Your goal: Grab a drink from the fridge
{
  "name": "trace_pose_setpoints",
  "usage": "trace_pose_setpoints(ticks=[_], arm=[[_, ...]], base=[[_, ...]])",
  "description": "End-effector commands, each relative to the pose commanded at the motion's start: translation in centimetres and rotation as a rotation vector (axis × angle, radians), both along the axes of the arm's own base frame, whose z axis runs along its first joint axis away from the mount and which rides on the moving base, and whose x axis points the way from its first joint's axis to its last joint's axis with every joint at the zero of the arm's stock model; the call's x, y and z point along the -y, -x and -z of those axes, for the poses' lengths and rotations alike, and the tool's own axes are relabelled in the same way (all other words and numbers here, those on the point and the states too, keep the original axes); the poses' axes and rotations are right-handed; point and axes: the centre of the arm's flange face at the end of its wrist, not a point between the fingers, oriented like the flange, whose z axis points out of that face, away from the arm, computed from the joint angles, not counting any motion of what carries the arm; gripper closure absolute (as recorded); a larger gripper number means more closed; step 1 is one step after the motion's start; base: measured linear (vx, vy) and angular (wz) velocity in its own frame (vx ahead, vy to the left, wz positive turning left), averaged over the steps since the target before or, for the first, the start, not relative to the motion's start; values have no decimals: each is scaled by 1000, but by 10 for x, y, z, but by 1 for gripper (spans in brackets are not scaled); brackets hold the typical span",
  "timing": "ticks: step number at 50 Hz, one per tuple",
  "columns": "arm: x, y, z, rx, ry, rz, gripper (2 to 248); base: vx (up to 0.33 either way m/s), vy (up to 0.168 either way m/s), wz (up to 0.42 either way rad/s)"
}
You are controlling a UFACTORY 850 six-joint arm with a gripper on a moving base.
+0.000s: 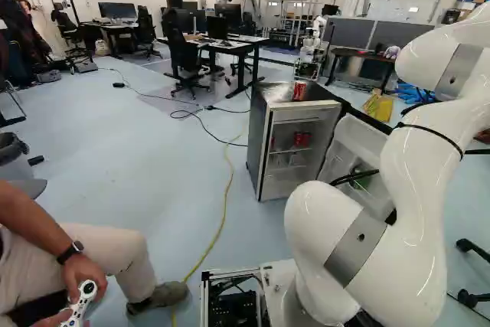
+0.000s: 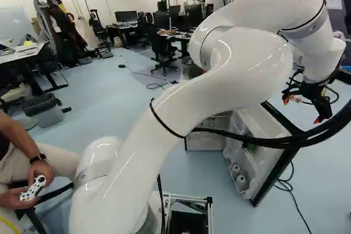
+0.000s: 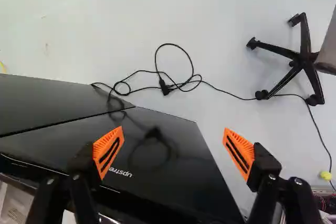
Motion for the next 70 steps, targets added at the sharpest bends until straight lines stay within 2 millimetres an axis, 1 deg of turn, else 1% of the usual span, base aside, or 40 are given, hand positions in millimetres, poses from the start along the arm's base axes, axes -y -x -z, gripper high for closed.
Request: trace_pose_setpoints(ticks=[23,41,70], arm=[[6,-3,31,-16,-27,0,3],[4,0,34,-23,-39,2,3],[-6,11,34,-57,-101,4,3]], base=[[0,0,0],[0,0,0],[0,0,0]])
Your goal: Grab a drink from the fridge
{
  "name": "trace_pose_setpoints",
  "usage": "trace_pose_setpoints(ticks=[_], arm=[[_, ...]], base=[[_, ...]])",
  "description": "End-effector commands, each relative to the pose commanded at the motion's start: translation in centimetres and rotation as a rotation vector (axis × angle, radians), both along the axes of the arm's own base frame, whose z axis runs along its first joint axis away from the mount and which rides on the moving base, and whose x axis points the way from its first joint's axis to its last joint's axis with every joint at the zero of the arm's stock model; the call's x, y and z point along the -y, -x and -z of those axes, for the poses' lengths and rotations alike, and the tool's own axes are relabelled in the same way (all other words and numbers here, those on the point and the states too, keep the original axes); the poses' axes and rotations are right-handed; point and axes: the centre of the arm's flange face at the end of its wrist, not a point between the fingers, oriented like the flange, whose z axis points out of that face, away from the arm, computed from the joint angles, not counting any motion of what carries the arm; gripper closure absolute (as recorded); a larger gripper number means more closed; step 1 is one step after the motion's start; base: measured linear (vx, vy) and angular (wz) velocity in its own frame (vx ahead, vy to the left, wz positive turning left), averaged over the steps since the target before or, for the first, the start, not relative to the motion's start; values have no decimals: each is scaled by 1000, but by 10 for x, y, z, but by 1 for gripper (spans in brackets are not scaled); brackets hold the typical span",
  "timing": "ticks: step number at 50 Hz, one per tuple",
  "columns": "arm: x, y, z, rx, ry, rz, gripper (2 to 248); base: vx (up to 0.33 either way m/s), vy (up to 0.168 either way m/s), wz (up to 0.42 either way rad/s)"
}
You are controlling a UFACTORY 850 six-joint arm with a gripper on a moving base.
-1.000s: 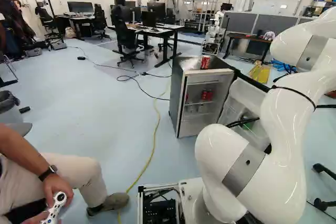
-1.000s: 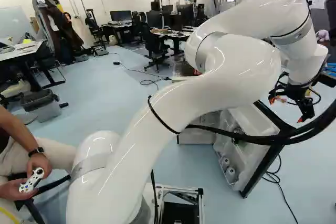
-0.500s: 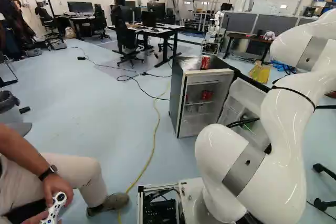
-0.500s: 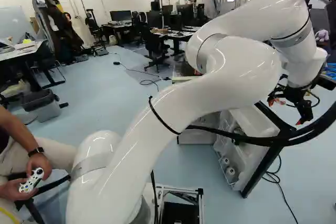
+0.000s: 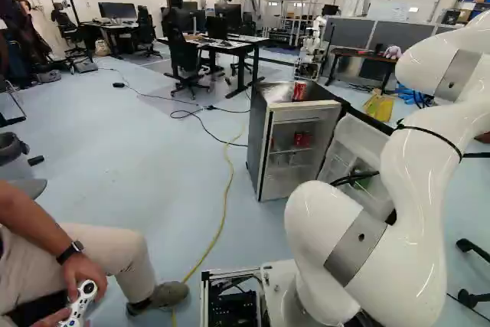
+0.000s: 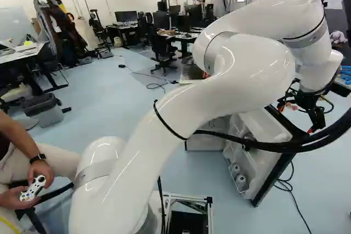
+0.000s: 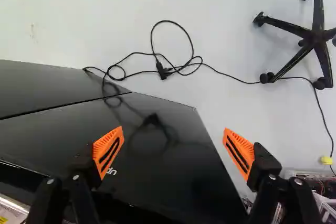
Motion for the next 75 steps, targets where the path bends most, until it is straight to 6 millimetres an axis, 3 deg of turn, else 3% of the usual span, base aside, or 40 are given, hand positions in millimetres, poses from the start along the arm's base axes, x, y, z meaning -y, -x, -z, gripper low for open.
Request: trace_pose_setpoints(ticks=[46,75], arm=[[-25,18,0,-55,-102,0,3],[-51,26,1,-86,-155,-11,3]], base=[[0,0,0],[0,0,0]])
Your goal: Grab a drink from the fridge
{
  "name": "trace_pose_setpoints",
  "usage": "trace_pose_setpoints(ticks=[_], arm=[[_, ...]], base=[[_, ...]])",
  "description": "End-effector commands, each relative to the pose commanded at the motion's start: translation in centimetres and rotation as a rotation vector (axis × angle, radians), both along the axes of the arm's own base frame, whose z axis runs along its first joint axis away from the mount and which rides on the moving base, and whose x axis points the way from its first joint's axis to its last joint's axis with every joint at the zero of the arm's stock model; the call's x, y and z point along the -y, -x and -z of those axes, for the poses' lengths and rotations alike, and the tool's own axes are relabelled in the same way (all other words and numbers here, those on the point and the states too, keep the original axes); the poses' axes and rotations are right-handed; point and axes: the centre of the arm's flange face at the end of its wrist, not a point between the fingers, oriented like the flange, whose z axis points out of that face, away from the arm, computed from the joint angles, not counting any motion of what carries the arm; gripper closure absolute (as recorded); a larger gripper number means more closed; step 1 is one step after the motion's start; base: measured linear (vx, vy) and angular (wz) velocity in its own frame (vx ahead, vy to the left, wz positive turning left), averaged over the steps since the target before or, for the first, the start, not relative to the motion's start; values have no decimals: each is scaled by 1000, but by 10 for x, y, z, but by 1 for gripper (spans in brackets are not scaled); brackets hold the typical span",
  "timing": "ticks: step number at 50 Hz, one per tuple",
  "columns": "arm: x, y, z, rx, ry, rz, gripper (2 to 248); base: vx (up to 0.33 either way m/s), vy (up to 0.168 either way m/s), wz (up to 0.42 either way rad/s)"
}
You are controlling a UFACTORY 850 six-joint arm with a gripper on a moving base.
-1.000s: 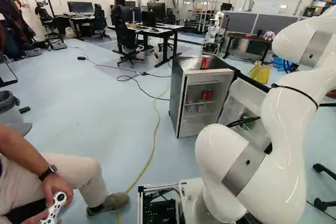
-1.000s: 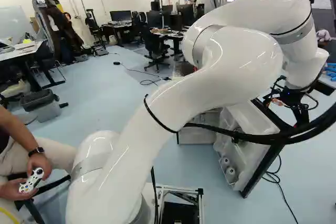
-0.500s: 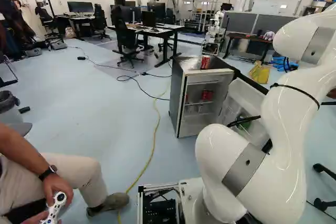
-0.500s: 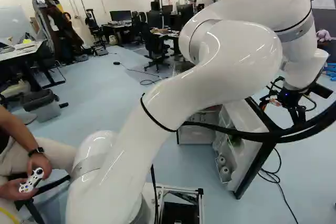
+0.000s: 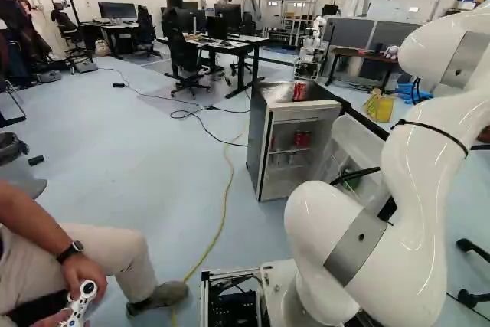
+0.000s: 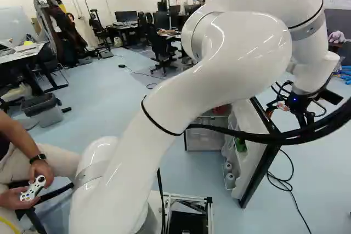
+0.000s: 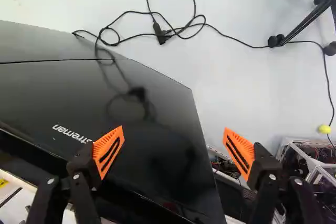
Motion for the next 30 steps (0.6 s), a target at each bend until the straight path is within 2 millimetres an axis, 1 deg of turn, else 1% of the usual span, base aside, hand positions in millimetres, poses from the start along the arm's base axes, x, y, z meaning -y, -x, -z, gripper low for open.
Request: trace_pose_setpoints(ticks=[30], arm=[[-41,2,1,-28,-45,-27,3]], base=[[0,0,0]])
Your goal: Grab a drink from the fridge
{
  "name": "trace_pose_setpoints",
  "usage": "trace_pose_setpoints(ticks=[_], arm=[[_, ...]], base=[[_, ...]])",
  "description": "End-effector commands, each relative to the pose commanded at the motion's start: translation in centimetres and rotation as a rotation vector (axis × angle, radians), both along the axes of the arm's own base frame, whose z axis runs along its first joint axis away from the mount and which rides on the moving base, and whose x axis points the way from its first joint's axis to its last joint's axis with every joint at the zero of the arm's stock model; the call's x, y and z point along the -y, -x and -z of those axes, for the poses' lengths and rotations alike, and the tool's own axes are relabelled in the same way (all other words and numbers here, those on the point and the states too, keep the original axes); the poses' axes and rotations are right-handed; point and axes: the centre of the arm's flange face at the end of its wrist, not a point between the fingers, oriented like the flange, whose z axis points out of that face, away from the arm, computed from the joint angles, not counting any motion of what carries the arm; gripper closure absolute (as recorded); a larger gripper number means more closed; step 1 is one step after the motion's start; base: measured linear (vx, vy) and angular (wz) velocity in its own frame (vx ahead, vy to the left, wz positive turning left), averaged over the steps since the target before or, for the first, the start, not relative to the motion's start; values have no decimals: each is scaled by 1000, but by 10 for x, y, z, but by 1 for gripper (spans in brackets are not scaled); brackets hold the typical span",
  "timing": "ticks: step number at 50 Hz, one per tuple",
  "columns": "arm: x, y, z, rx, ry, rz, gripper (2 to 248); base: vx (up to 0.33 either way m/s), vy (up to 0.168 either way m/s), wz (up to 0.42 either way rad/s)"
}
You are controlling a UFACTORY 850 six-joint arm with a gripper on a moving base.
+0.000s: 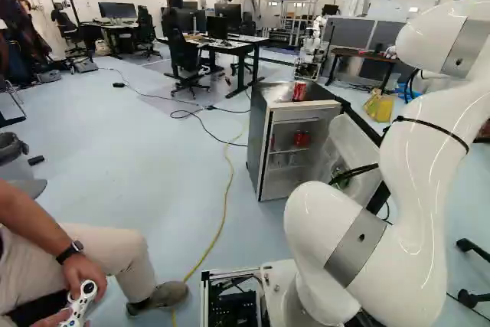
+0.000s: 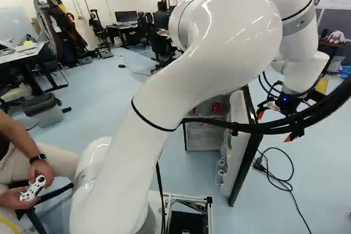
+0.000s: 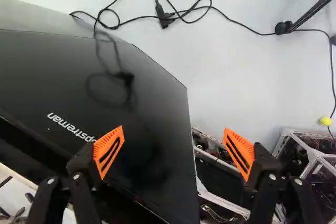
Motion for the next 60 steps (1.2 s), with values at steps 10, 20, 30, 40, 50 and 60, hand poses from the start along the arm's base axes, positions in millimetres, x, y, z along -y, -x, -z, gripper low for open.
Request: trace_pose_setpoints(ticks=[10,20,30,40,50,60], arm=[[-14,1,1,-9,-15,-11,3],[-29,1,1,-19,-29,-22,3],[-45,1,2,-28,-43,-36,3],[-62,-1,2,-38,-57,-55,3],[-80,-4,3,-48,-70,-76,3],[-99,-7,4,-57,-82,-98,3]], base=[[0,0,0],[0,0,0],[0,0,0],[0,0,0],[0,0,0],[0,0,0]])
